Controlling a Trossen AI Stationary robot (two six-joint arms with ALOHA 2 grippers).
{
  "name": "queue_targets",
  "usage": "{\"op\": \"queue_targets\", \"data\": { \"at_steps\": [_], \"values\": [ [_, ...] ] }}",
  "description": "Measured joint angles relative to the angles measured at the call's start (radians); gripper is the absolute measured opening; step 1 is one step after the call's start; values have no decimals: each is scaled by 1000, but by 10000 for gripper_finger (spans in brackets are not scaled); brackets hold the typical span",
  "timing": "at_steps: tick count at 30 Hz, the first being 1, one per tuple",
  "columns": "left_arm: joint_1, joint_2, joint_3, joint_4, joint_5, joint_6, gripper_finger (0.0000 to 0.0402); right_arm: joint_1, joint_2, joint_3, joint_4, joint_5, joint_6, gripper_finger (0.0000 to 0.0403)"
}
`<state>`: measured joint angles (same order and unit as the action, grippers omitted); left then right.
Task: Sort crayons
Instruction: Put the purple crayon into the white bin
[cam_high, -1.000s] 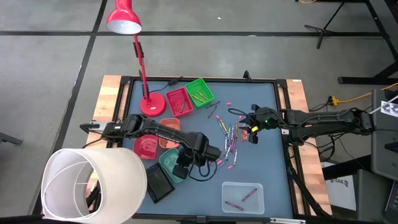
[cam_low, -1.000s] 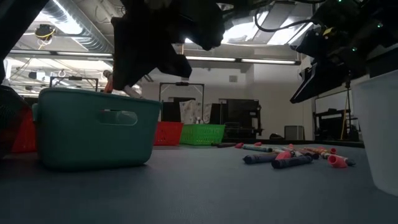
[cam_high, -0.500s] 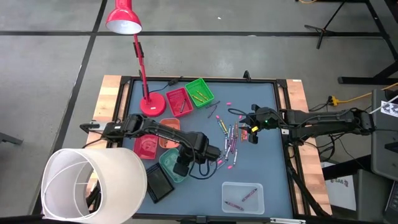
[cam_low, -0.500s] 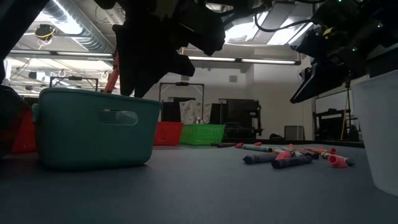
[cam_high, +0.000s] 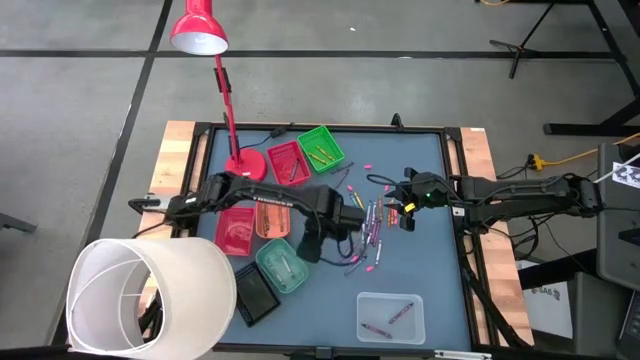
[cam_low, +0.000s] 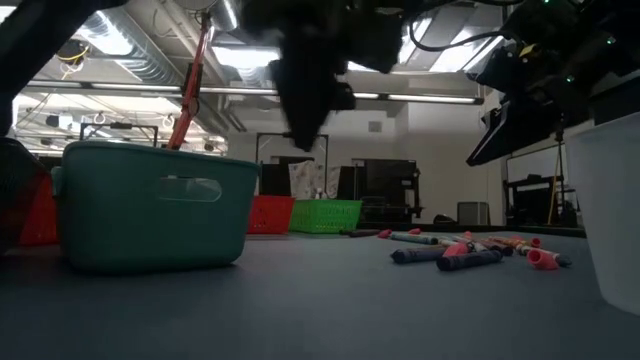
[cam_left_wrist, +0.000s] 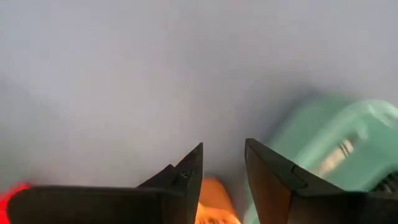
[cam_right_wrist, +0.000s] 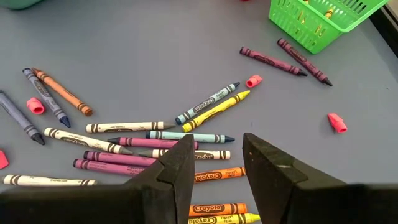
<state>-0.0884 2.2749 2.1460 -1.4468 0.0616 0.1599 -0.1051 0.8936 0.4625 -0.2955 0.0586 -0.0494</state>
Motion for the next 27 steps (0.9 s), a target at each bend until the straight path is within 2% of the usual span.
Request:
{"op": "queue_targets", "data": {
  "at_steps": [8,11,15,20,27],
  "values": [
    [109,0,0,284,-2,104,104,0,0,0,0,0,0,134],
    [153,0,0,400,-4,98,104,0,0,0,0,0,0,134],
    [212,8,0,495,-80,-21,104,0,0,0,-1,0,0,134],
    [272,9,-63,544,-173,-268,104,0,0,0,-1,0,0,134],
    [325,11,-200,603,-199,-428,101,0,0,0,-1,0,0,134]
  ]
}}
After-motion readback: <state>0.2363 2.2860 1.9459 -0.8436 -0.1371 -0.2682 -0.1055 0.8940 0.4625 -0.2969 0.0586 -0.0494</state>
